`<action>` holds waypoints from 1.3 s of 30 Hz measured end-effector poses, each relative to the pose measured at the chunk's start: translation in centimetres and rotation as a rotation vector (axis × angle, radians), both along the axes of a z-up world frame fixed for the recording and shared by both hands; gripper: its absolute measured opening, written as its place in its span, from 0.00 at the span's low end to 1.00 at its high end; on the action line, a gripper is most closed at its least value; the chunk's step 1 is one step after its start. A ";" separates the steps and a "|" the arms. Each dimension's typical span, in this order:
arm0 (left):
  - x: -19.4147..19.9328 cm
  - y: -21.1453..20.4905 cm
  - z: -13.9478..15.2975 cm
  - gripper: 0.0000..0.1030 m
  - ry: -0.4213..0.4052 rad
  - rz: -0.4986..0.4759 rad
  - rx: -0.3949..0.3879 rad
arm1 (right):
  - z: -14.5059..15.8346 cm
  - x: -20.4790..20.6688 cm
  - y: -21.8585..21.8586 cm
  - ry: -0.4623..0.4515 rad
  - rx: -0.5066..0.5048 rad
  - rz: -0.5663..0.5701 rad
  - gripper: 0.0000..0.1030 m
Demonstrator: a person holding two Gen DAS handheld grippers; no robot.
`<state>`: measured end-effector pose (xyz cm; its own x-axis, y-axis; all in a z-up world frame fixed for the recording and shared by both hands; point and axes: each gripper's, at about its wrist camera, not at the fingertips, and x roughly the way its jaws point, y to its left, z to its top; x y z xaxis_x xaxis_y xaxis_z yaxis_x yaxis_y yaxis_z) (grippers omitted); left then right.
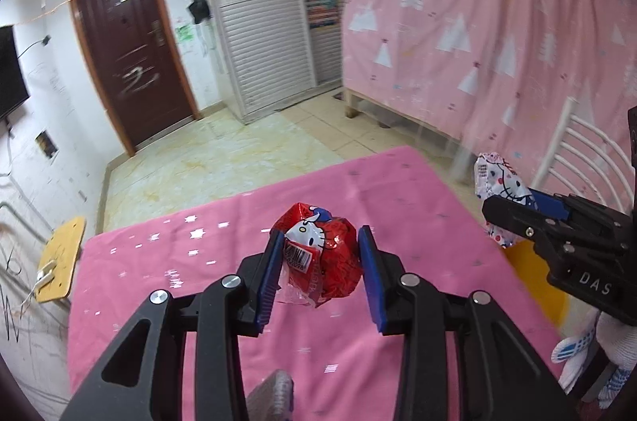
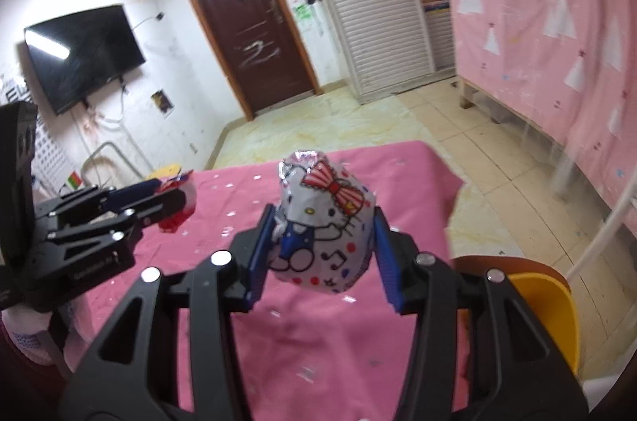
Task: Collect trash
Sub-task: 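Carry both wrappers over the yellow bucket and open both tools to drop them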
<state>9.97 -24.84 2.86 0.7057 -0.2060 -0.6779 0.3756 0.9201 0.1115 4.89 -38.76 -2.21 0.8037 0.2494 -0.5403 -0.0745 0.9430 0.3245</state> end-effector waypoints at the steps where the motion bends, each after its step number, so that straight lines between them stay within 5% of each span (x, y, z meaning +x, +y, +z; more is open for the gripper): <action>1: -0.3 -1.0 -0.1 0.29 0.002 -0.018 0.000 | -0.1 -0.4 -0.7 -0.003 -0.003 -0.016 0.44; 16: -3.9 -12.9 -3.8 0.29 0.118 -0.255 0.002 | -4.4 -4.6 -11.6 0.042 0.034 -0.218 0.45; 26: -3.4 -15.8 -5.8 0.29 0.251 -0.347 -0.076 | -7.7 -4.7 -14.9 0.103 0.087 -0.261 0.69; 31: -2.8 -16.9 -6.3 0.30 0.286 -0.367 -0.122 | -7.2 -5.7 -16.1 0.071 0.120 -0.296 0.70; 33: -2.6 -17.1 -6.4 0.35 0.306 -0.384 -0.164 | -6.9 -6.2 -16.8 0.055 0.135 -0.318 0.72; 37: -2.1 -17.6 -6.9 0.62 0.342 -0.389 -0.223 | -6.5 -6.8 -17.8 0.034 0.147 -0.345 0.72; 39: -2.3 -17.6 -7.0 0.63 0.337 -0.388 -0.221 | -6.4 -7.0 -17.9 0.027 0.151 -0.348 0.72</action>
